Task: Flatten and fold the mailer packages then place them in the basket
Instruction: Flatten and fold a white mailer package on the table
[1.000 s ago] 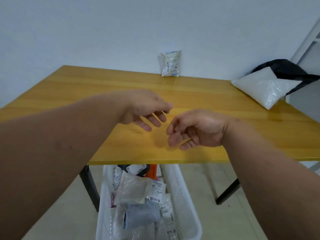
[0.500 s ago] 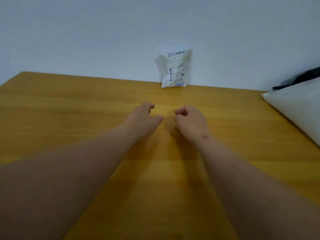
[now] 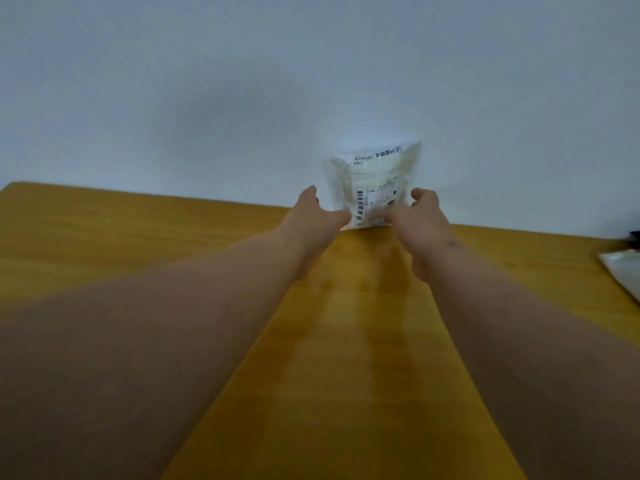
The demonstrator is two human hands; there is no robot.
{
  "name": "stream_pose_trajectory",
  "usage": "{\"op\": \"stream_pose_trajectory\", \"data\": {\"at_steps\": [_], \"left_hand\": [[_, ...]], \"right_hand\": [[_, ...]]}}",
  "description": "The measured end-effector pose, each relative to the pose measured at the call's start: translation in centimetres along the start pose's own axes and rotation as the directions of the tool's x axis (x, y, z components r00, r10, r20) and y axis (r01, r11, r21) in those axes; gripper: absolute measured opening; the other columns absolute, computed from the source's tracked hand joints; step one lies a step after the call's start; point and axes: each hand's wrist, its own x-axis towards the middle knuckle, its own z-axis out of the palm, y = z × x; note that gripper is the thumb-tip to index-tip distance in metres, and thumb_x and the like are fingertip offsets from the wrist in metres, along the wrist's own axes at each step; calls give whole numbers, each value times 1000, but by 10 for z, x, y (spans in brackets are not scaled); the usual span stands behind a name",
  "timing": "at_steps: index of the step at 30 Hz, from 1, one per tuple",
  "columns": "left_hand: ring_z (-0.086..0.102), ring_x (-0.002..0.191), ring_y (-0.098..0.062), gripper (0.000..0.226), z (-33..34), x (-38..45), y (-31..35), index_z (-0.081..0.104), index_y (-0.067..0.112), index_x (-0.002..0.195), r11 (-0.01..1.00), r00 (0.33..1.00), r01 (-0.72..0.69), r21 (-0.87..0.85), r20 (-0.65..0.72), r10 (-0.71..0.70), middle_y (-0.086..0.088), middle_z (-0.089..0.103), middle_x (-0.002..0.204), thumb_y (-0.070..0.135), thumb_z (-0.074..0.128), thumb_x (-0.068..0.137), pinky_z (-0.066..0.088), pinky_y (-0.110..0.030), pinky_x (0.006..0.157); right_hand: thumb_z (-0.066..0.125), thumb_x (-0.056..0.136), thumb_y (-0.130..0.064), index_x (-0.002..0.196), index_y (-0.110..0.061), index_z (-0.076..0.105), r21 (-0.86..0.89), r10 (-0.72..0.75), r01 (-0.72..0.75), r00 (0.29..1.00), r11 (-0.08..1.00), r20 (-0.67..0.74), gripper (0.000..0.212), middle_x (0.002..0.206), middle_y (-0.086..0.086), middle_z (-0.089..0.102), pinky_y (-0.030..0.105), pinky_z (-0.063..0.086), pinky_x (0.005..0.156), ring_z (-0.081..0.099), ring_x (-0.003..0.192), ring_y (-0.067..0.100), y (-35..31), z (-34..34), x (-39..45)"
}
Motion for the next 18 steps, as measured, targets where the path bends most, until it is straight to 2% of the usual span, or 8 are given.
{"op": "stream_pose_trajectory", "data": {"at_steps": [2, 4, 7, 10, 12, 14, 16, 18], "left_hand": [[38, 134, -23, 83, 7, 15, 0, 9, 19, 156, 997, 999, 31, -65, 20, -29, -2, 25, 159, 28, 63, 94, 40, -37, 104], [43, 125, -20, 79, 17, 24, -3, 16, 19, 155, 992, 998, 44, -117, 57, -37, -3, 38, 150, 25, 65, 93, 42, -28, 87], [52, 111, -16, 65, 29, 31, -10, 34, 18, 145, 981, 999, -2, -196, 39, 10, 4, 55, 125, 18, 69, 90, 42, -19, 71], [59, 104, -16, 48, 33, 31, -17, 48, 17, 128, 983, 998, -33, -181, -60, 23, 4, 62, 114, 23, 72, 88, 50, -27, 81], [63, 101, -15, 39, 31, 26, -20, 54, 19, 121, 983, 998, -31, -180, -60, 20, 5, 66, 110, 26, 73, 87, 54, -30, 84], [68, 99, -17, 30, 23, 19, -22, 61, 21, 113, 981, 1000, 13, -194, -8, -15, 6, 71, 106, 26, 74, 86, 58, -35, 81], [71, 96, -23, 26, 8, 8, -23, 67, 21, 109, 979, 994, 87, -186, 85, -72, 3, 75, 101, 24, 76, 84, 59, -47, 80], [73, 93, -25, 29, -9, -5, -23, 68, 16, 111, 978, 970, 154, -140, 212, -123, -2, 76, 101, 18, 76, 82, 58, -48, 83]], "right_hand": [[60, 92, -11, 149, -17, 24, 53, 10, -12, 999, 999, 39, 68, 131, 4, 49, 32, 38, 88, 49, 110, 22, 1, 4, 14], [63, 88, -6, 141, -20, 32, 113, 28, -34, 998, 993, 52, 62, 120, -2, 52, 33, 44, 88, 51, 103, 19, 10, 11, 24], [66, 89, -7, 142, -21, 32, 223, 63, -80, 995, 972, 81, 65, 122, -3, 53, 27, 49, 75, 56, 103, 17, 28, 23, 25], [67, 89, -12, 131, -19, 45, 221, 9, -24, 997, 975, 71, 47, 110, -3, 62, 18, 48, 61, 63, 90, 9, 35, 27, 19], [65, 90, -16, 116, -18, 52, 168, -21, 14, 999, 986, 38, 29, 99, -4, 63, 19, 47, 57, 63, 81, 7, 35, 24, 11], [65, 89, -21, 103, -18, 56, 111, -17, 14, 999, 994, 27, 18, 99, -1, 66, 31, 55, 65, 66, 83, 13, 38, 17, 3], [67, 88, -27, 96, -20, 59, 93, 12, -18, 998, 996, 67, 14, 97, 0, 69, 43, 60, 72, 70, 83, 19, 40, 9, -12], [67, 88, -33, 96, -18, 60, 71, 12, -18, 997, 997, 71, 18, 93, -2, 68, 42, 59, 71, 69, 82, 18, 43, 1, -32]]}}
